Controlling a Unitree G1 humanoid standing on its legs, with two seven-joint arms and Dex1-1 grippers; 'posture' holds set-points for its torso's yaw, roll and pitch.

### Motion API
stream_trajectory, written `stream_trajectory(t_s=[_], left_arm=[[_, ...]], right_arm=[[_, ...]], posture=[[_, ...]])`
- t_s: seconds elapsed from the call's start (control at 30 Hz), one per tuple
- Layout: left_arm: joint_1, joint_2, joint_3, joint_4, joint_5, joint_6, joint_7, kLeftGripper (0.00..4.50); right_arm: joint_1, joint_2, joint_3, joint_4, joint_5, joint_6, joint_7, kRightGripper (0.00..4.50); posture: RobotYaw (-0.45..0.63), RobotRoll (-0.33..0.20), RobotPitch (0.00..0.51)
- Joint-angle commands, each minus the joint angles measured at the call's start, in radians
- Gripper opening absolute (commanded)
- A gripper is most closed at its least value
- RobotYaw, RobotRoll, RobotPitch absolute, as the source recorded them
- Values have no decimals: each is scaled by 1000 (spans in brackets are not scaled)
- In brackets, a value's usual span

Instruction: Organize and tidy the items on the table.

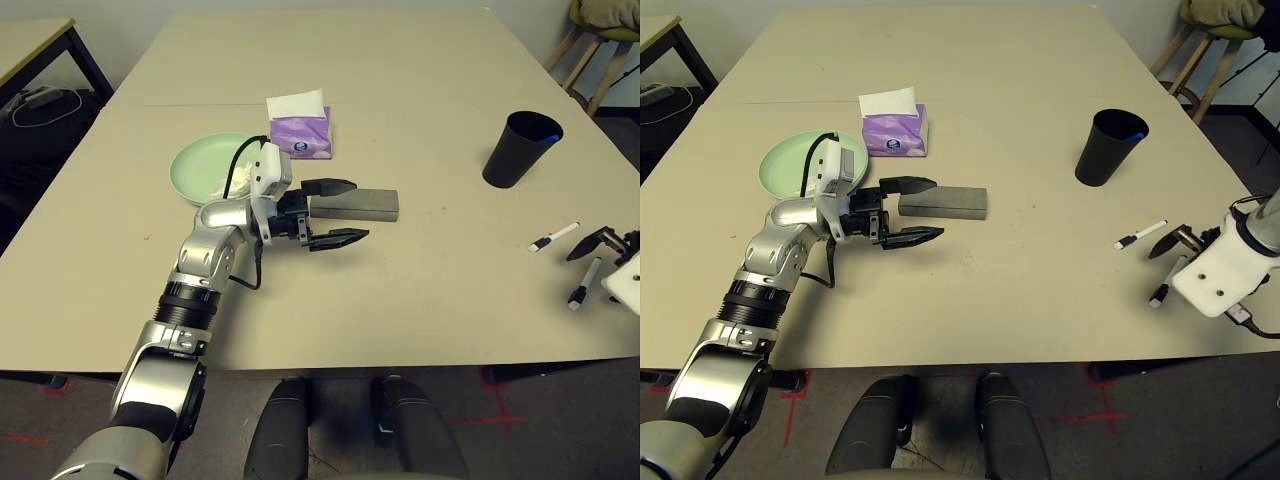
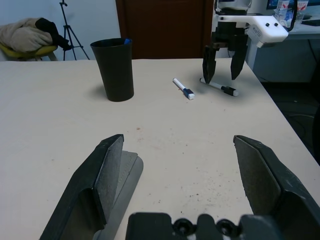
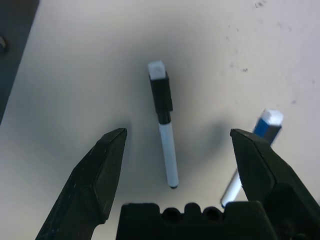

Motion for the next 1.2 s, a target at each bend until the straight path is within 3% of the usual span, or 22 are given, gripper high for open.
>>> stream_trajectory(t_s=[0.03, 0.17, 0.67, 0.77, 1.07, 1.2], left_arm=[[-7, 4, -4, 17, 7, -7, -6, 4450], [-7, 5, -4, 17, 7, -7, -7, 4450], [-3, 10, -1, 8, 8, -4, -2, 4450], [3, 13, 1, -1, 7, -1, 1, 4500], [5, 16, 1, -4, 6, -1, 7, 4500], [3, 16, 1, -2, 5, -1, 6, 4500]], right_arm=[[29, 4, 21, 13, 31, -22, 11, 4500], [36, 3, 38, 4, 77, -26, 56, 4500], [-25, 61, 80, 21, 83, -24, 128, 4500], [-39, 69, 84, 27, 86, -15, 154, 3878], [-74, 79, 94, 44, 83, -3, 187, 361], [-79, 81, 94, 42, 92, 5, 201, 298]], posture=[[62, 0, 162], [62, 0, 162], [81, 0, 159], [92, 0, 158], [96, 0, 156], [93, 0, 155]])
